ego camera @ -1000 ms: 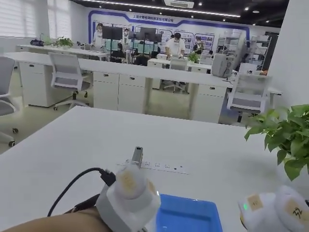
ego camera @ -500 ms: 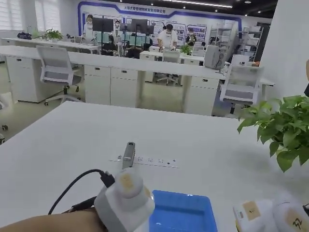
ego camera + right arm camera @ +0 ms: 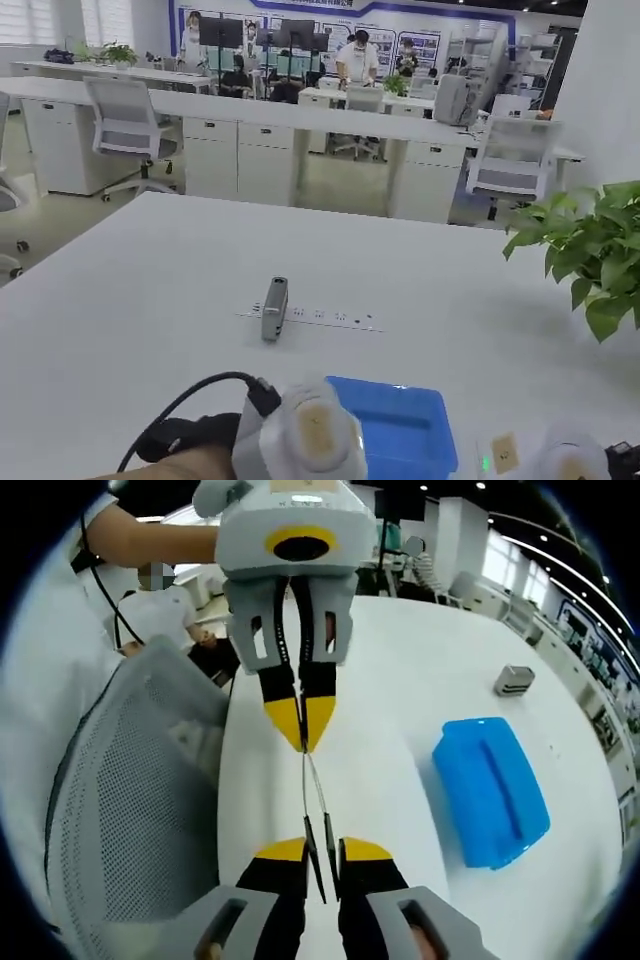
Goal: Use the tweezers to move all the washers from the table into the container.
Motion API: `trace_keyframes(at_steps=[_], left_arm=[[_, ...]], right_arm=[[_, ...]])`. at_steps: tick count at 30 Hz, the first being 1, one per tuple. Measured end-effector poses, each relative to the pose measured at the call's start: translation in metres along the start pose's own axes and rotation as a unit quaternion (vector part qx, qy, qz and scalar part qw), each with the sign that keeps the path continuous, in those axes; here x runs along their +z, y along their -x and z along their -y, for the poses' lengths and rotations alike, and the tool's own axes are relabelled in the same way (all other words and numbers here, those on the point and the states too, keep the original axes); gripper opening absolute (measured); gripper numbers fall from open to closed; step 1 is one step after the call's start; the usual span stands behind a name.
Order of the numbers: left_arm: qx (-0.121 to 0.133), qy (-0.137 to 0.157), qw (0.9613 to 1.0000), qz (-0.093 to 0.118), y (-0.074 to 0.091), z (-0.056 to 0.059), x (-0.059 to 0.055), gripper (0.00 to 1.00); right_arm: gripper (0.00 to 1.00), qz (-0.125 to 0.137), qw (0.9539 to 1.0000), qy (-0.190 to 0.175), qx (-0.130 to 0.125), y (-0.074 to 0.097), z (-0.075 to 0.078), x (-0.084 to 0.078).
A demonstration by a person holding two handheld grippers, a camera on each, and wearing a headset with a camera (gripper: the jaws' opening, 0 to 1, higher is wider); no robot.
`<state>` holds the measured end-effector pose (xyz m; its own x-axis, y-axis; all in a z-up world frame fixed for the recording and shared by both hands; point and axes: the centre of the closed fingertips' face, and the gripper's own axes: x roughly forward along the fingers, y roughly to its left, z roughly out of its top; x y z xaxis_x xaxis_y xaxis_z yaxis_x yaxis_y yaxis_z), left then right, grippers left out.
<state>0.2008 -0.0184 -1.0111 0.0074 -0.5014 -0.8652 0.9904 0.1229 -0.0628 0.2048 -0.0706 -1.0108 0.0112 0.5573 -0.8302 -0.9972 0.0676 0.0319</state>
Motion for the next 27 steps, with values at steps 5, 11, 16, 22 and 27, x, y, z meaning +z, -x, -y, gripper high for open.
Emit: trace_keyframes(at_steps=[5,11,16,22,27], left_arm=[[0.020,0.001,0.9998,-0.002,-0.008,-0.002,0.000,0.00],[0.030,0.009,0.9995,-0.008,-0.022,-0.007,-0.005,0.00],[0.028,0.008,0.9996,-0.006,-0.031,-0.008,-0.007,0.00],[0.033,-0.007,0.9992,-0.022,-0.041,-0.010,-0.010,0.00],[0.031,0.003,0.9992,-0.024,-0.048,-0.013,-0.013,0.00]], right_arm=[[0.08,-0.023,0.9996,-0.001,-0.016,-0.007,0.006,-0.012],[0.10,-0.030,0.9980,-0.042,-0.036,-0.021,0.012,-0.027],[0.11,-0.042,0.9958,-0.053,-0.061,-0.032,0.015,-0.040],[0.12,-0.047,0.9936,-0.079,-0.066,-0.037,0.017,-0.054],[0.13,-0.051,0.9923,-0.091,-0.066,-0.039,0.014,-0.063]])
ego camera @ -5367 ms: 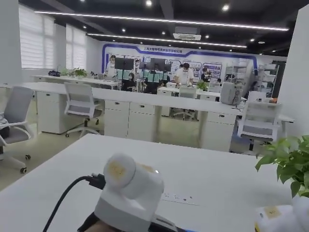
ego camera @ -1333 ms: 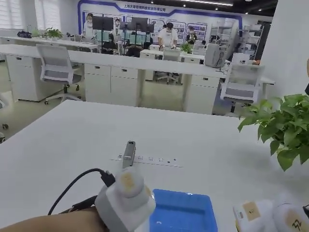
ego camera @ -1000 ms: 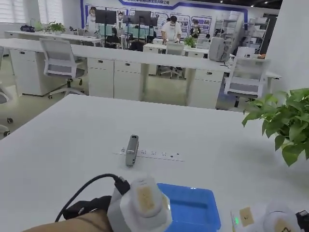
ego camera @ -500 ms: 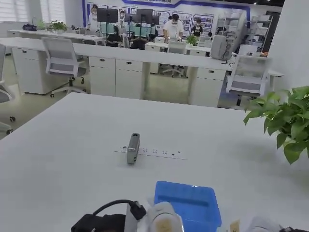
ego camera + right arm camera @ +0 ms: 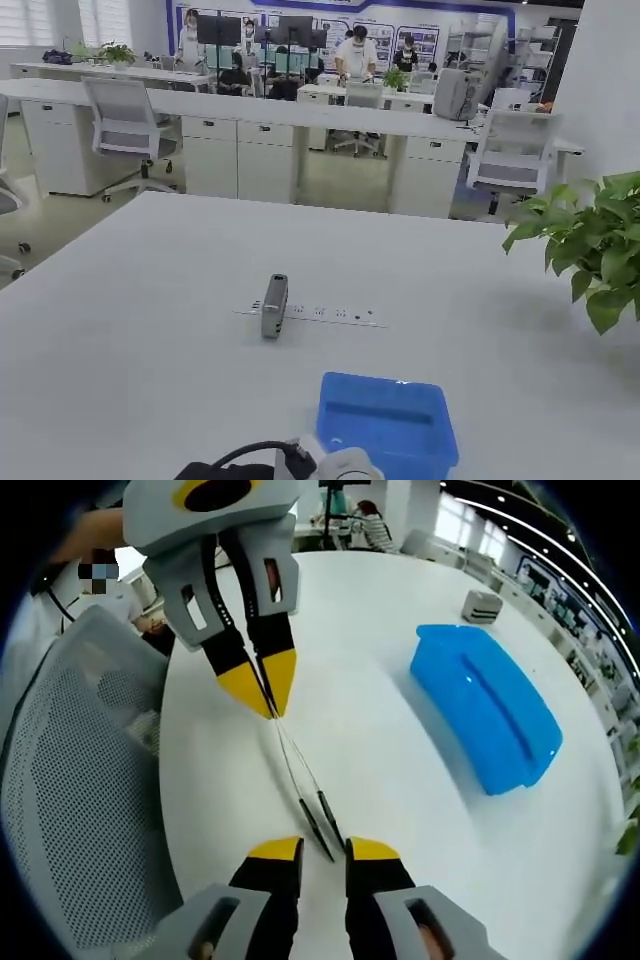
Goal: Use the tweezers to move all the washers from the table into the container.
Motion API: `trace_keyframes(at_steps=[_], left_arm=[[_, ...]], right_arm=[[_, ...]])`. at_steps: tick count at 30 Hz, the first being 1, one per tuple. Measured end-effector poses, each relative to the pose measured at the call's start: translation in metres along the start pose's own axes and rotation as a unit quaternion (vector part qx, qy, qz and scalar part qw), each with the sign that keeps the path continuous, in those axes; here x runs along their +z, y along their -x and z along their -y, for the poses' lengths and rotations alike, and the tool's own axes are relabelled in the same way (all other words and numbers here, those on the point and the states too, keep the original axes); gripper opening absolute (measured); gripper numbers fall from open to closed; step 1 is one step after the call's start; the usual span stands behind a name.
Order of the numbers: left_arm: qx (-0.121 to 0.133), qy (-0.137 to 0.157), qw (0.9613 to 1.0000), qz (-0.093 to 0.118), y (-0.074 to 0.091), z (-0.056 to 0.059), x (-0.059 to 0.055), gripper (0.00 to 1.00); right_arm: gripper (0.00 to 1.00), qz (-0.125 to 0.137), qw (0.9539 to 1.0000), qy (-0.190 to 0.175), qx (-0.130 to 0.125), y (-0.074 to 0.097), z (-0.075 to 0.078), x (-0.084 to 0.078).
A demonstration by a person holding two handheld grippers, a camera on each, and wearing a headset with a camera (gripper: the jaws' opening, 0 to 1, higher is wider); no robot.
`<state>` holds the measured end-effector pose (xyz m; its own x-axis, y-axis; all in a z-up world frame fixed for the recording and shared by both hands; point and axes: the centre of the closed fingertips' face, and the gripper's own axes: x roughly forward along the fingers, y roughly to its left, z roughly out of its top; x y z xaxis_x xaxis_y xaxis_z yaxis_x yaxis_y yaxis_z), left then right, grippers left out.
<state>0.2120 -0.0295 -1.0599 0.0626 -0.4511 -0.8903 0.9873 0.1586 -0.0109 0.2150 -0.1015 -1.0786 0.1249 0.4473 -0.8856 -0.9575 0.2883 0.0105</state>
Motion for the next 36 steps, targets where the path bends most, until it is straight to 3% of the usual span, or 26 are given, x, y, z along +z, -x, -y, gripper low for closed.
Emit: trace_keyframes(at_steps=[7,14,18,21,24,27,29,31,33,34,36], left_arm=[[0.001,-0.008,0.9998,-0.020,-0.005,-0.002,-0.005,0.00],[0.009,-0.039,0.9981,-0.046,-0.011,-0.006,-0.010,0.00],[0.019,-0.036,0.9969,-0.068,-0.016,-0.007,-0.015,0.00],[0.020,-0.044,0.9964,-0.069,-0.015,-0.007,-0.014,0.00],[0.019,-0.038,0.9966,-0.070,-0.015,-0.008,-0.014,0.00],[0.015,-0.019,0.9966,-0.078,-0.016,-0.006,-0.014,0.00],[0.017,-0.013,0.9964,-0.082,-0.016,-0.006,-0.014,0.03],[0.037,-0.001,0.9959,-0.082,-0.014,-0.011,-0.015,0.09],[0.043,0.006,0.9956,-0.083,-0.012,-0.013,-0.019,0.14],[0.052,0.026,0.9953,-0.078,-0.011,-0.016,-0.020,0.16],[0.057,0.046,0.9944,-0.076,-0.008,-0.017,-0.025,0.19]], right_arm=[[0.19,0.020,0.9988,-0.043,-0.007,0.005,-0.001,-0.001],[0.30,0.043,0.9932,-0.105,-0.027,0.018,-0.005,-0.004],[0.34,0.083,0.9809,-0.167,-0.056,0.032,-0.004,0.002],[0.34,0.081,0.9787,-0.171,-0.080,0.042,-0.003,-0.003],[0.36,0.096,0.9723,-0.188,-0.101,0.050,-0.004,-0.004],[0.39,0.119,0.9640,-0.210,-0.112,0.058,-0.010,-0.001],[0.41,0.126,0.9608,-0.215,-0.120,0.061,-0.014,-0.001],[0.41,0.135,0.9568,-0.220,-0.133,0.062,-0.013,0.000],[0.42,0.153,0.9500,-0.234,-0.140,0.063,-0.012,0.002],[0.44,0.162,0.9462,-0.242,-0.142,0.064,-0.012,0.003],[0.47,0.161,0.9456,-0.242,-0.146,0.064,-0.009,0.003]])
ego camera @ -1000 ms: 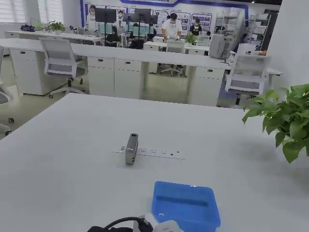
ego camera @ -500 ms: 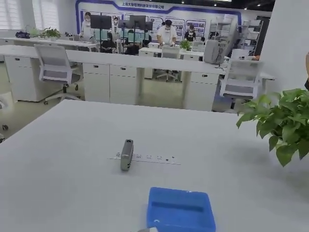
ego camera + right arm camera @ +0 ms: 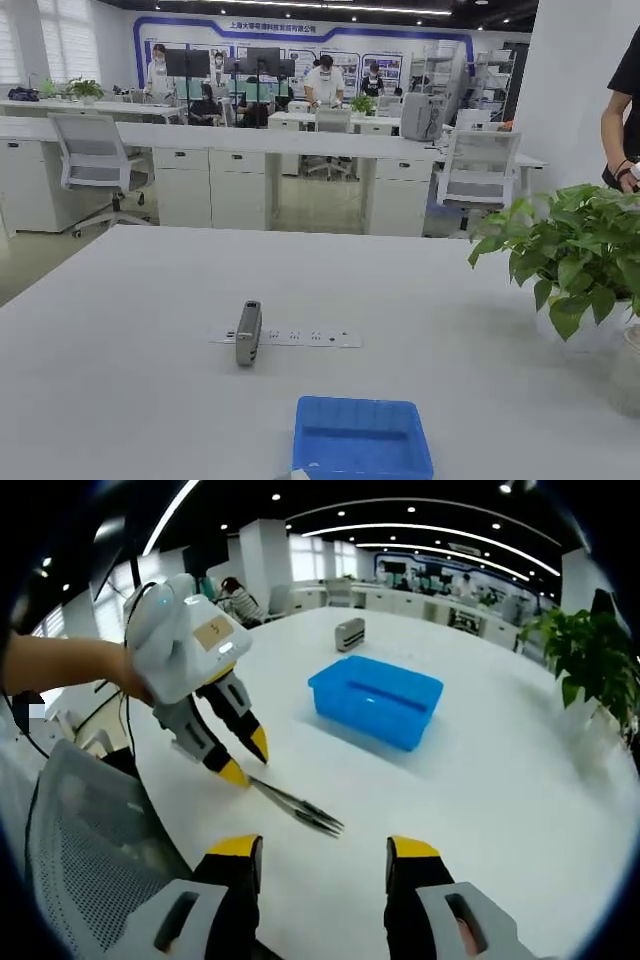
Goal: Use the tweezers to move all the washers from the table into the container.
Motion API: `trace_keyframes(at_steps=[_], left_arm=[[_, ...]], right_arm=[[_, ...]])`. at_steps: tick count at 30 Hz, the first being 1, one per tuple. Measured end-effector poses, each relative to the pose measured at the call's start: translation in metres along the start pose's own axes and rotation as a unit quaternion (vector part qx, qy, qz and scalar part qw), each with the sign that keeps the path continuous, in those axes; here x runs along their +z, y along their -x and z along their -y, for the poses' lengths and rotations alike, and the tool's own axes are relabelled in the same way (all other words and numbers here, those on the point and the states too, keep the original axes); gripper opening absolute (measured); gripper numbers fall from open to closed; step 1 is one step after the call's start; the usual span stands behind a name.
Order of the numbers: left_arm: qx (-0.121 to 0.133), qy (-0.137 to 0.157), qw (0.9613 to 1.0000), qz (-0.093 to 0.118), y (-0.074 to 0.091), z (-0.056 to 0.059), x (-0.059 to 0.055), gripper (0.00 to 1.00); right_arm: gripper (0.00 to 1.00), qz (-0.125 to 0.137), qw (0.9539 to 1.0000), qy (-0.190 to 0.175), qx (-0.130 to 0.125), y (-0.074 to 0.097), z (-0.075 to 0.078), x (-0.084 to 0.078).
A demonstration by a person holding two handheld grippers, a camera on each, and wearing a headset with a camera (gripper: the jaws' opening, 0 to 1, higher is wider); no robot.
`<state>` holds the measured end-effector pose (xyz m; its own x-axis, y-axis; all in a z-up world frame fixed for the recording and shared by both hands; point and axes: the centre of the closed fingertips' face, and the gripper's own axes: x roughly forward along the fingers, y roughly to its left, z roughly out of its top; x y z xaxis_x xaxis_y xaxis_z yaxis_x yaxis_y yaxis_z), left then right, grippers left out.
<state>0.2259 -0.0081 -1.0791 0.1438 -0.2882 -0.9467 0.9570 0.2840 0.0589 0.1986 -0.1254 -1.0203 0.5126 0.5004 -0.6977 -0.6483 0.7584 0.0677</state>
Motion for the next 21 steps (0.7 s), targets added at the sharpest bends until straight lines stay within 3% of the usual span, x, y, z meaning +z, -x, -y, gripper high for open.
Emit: trace_keyframes(at_steps=[4,6,7,9,12,13,14,15,16,17,20,21], left_arm=[[0.018,0.057,0.9976,0.035,0.006,-0.006,-0.006,0.26],[0.041,0.087,0.9930,0.068,0.013,-0.012,-0.006,0.25],[0.048,0.103,0.9908,0.073,0.016,-0.013,-0.009,0.26],[0.073,0.133,0.9834,0.100,0.026,-0.020,-0.013,0.30],[0.099,0.199,0.9623,0.157,0.048,-0.026,-0.017,0.35],[0.101,0.229,0.9518,0.177,0.057,-0.026,-0.019,0.38],[0.104,0.250,0.9442,0.188,0.064,-0.026,-0.022,0.41],[0.115,0.276,0.9307,0.211,0.075,-0.029,-0.026,0.44],[0.124,0.290,0.9204,0.231,0.083,-0.031,-0.026,0.44],[0.134,0.313,0.9066,0.249,0.094,-0.032,-0.030,0.45],[0.156,0.331,0.8940,0.259,0.109,-0.031,-0.043,0.50],[0.167,0.330,0.8926,0.258,0.114,-0.031,-0.047,0.53]], right_arm=[[0.52,0.038,0.9983,0.006,-0.044,0.007,0.015,0.017],[0.55,0.054,0.9961,0.010,-0.069,0.012,0.024,0.021],[0.57,0.057,0.9955,0.010,-0.075,0.014,0.026,0.022],[0.62,0.070,0.9941,0.006,-0.083,0.018,0.028,0.027],[0.72,0.094,0.9910,-0.021,-0.093,0.023,0.034,0.033],[0.75,0.102,0.9895,-0.032,-0.097,0.025,0.036,0.034],[0.77,0.107,0.9889,-0.035,-0.098,0.027,0.038,0.035],[0.79,0.114,0.9875,-0.045,-0.099,0.029,0.039,0.037],[0.82,0.123,0.9857,-0.051,-0.103,0.030,0.041,0.039],[0.86,0.128,0.9843,-0.053,-0.109,0.030,0.044,0.040],[0.97,0.129,0.9825,-0.059,-0.121,0.030,0.049,0.039],[0.99,0.128,0.9822,-0.060,-0.124,0.030,0.050,0.039]])
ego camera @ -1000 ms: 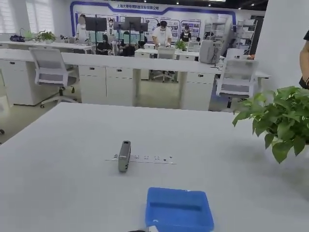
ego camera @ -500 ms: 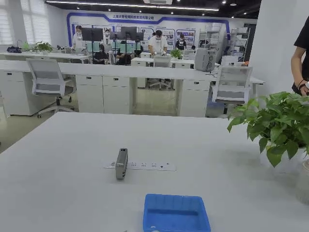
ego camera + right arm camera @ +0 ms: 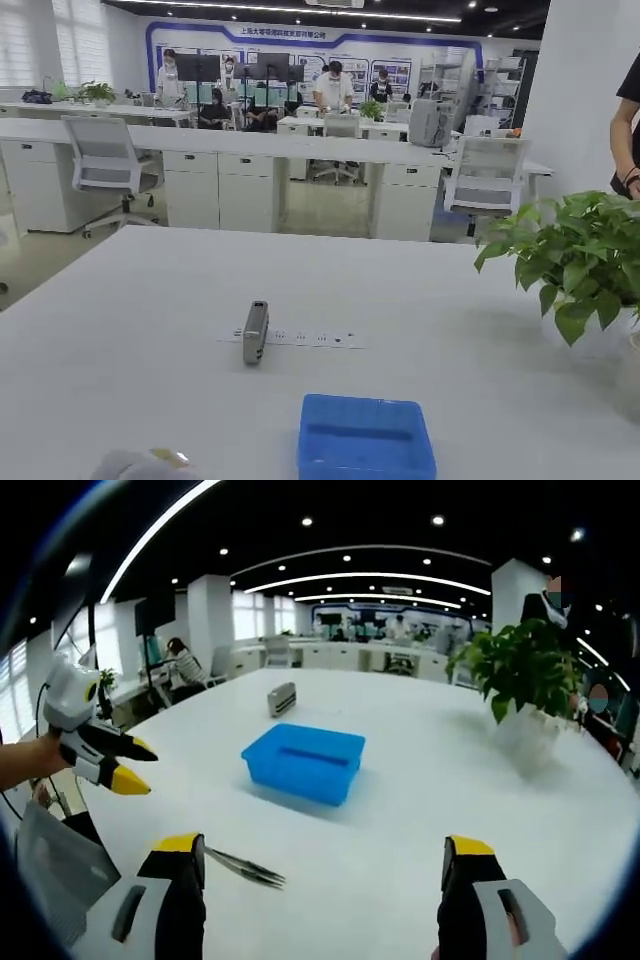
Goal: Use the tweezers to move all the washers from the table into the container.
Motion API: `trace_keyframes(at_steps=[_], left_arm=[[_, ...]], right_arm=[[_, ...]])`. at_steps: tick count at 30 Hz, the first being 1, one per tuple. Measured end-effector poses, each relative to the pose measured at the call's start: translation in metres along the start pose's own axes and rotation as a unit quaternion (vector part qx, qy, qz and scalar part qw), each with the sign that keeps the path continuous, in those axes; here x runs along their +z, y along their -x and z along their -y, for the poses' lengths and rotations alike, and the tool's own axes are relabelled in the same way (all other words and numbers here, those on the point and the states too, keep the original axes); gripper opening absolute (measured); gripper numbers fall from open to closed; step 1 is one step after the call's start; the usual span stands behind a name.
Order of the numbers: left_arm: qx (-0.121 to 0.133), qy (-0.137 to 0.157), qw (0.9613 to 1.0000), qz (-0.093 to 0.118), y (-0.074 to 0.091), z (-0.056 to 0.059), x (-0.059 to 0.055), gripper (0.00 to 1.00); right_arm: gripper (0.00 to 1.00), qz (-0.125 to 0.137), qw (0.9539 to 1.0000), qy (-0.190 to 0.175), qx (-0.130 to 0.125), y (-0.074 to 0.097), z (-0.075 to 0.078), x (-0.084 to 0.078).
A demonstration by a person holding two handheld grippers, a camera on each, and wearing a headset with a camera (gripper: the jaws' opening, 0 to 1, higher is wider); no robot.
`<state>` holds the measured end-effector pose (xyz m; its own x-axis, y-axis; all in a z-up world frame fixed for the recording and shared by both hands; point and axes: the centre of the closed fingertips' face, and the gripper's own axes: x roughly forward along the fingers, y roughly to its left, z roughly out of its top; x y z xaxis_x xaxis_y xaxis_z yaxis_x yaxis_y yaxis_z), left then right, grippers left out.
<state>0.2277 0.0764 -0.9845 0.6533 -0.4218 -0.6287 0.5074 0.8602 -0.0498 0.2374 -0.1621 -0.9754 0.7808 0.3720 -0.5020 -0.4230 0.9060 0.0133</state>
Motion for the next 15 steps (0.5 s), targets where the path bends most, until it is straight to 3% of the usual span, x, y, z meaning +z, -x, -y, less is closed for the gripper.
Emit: trace_keyframes(at_steps=[2,4,5,7,10,11,15], left_arm=[[0.017,0.007,0.9998,0.002,0.012,-0.005,-0.003,0.56],[0.037,0.025,0.9988,0.018,0.019,-0.010,-0.002,0.61],[0.051,0.035,0.9979,0.016,0.024,-0.013,-0.007,0.66],[0.072,0.028,0.9967,0.022,0.030,-0.018,-0.012,0.77],[0.095,0.039,0.9941,0.035,0.038,-0.023,-0.013,0.92],[0.109,0.045,0.9918,0.049,0.042,-0.027,-0.010,0.97],[0.133,0.047,0.9881,0.062,0.049,-0.032,-0.011,0.99]], right_arm=[[0.99,0.004,1.0000,-0.005,-0.005,0.000,0.003,0.001],[0.99,0.011,0.9998,-0.013,-0.007,0.002,0.005,0.003],[0.99,0.013,0.9998,-0.015,-0.009,0.002,0.006,0.003],[0.99,0.014,0.9997,-0.015,-0.014,0.002,0.008,0.004],[0.99,0.011,0.9997,-0.018,-0.012,0.002,0.008,0.002],[0.99,0.010,0.9997,-0.018,-0.011,0.001,0.007,0.002],[0.99,-0.001,0.9999,-0.009,-0.010,-0.002,0.005,-0.002]])
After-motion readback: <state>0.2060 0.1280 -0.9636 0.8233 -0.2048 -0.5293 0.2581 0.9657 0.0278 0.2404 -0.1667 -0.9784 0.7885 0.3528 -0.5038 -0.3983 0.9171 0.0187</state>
